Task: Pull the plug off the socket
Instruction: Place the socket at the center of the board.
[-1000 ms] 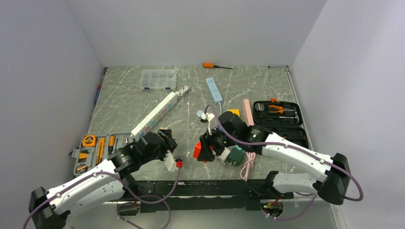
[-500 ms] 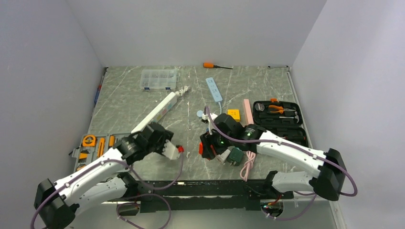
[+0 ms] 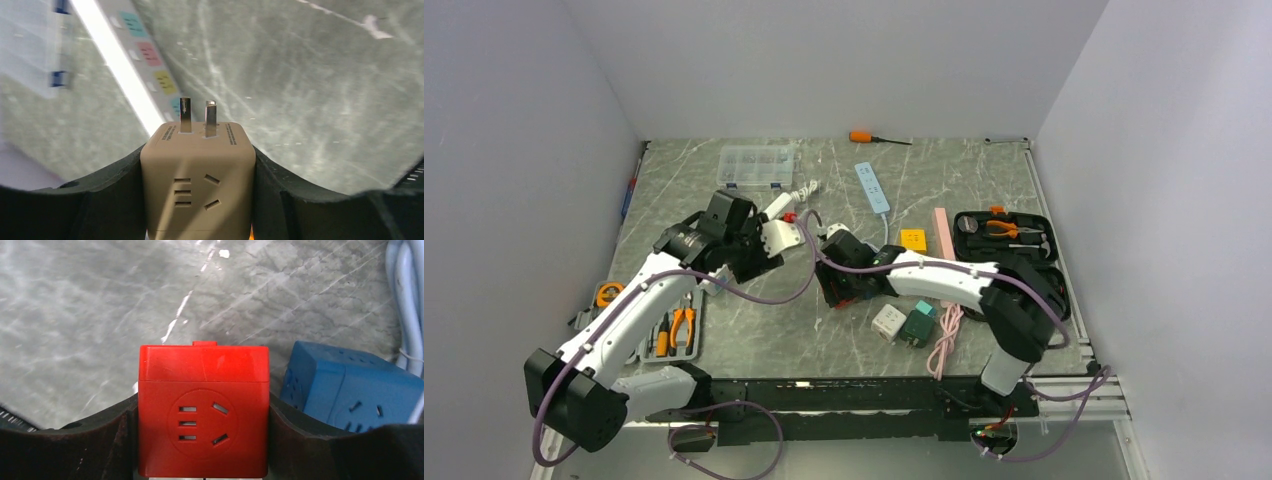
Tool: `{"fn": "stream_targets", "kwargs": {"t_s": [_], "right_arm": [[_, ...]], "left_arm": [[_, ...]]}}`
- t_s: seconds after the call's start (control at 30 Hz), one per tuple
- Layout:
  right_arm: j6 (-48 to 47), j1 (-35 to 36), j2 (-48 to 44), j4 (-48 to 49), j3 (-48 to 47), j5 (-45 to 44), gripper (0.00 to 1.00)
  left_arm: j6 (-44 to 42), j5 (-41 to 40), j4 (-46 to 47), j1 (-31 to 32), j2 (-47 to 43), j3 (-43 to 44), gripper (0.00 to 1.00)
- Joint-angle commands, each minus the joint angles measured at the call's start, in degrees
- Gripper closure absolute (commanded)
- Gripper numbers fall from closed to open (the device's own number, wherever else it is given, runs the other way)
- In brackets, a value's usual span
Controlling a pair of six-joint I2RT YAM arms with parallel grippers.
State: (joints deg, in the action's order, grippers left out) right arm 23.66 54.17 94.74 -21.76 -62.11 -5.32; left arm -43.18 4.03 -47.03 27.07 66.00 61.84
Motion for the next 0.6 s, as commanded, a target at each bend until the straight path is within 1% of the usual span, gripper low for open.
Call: {"fn": "stream_targets", "kwargs": {"t_s": [0.0, 0.13, 0.23, 0.27, 0.3, 0.33, 0.43, 0.5, 0.57], "right_arm": [[1.9, -0.5, 4.4, 7.2, -2.5, -6.3, 1.00], [3.4, -0.5, 8.0, 7.8, -2.7, -11.4, 1.00], [4.9, -0.5, 8.5, 7.0, -1.8, -15.3, 1.00], [5.2, -0.4, 8.4, 6.7, -1.2, -16.3, 0.96], [5.7, -0.5, 8.1, 6.4, -0.5, -17.1, 0.87], [6.0, -0.5, 7.6, 6.2, 0.4, -17.5, 0.77], [6.0, -0.4, 4.2, 8.0, 3.6, -15.6, 0.47], [5.9, -0.4, 1.8, 8.7, 4.7, -13.5, 0.30], [5.9, -0.3, -0.5, 8.4, 4.7, -12.0, 0.17]], "left_arm": [[8.4, 8.9, -1.9, -0.8, -2.0, -1.2, 1.00], [10.7, 11.0, -1.7, -0.9, -2.9, -2.9, 1.00], [11.6, 11.3, -1.2, -0.9, -2.9, -4.0, 1.00], [12.2, 11.3, -0.9, -1.0, -2.7, -4.4, 1.00], [12.6, 11.3, -0.7, -0.9, -2.3, -4.6, 1.00], [13.2, 11.4, -0.6, -0.9, -1.8, -4.8, 1.00], [15.0, 12.7, 0.1, -0.9, 0.1, -5.7, 1.00], [16.4, 13.2, 1.1, -0.9, 1.4, -6.4, 1.00], [17.8, 13.9, 2.3, -0.9, 2.8, -7.0, 1.00]]}}
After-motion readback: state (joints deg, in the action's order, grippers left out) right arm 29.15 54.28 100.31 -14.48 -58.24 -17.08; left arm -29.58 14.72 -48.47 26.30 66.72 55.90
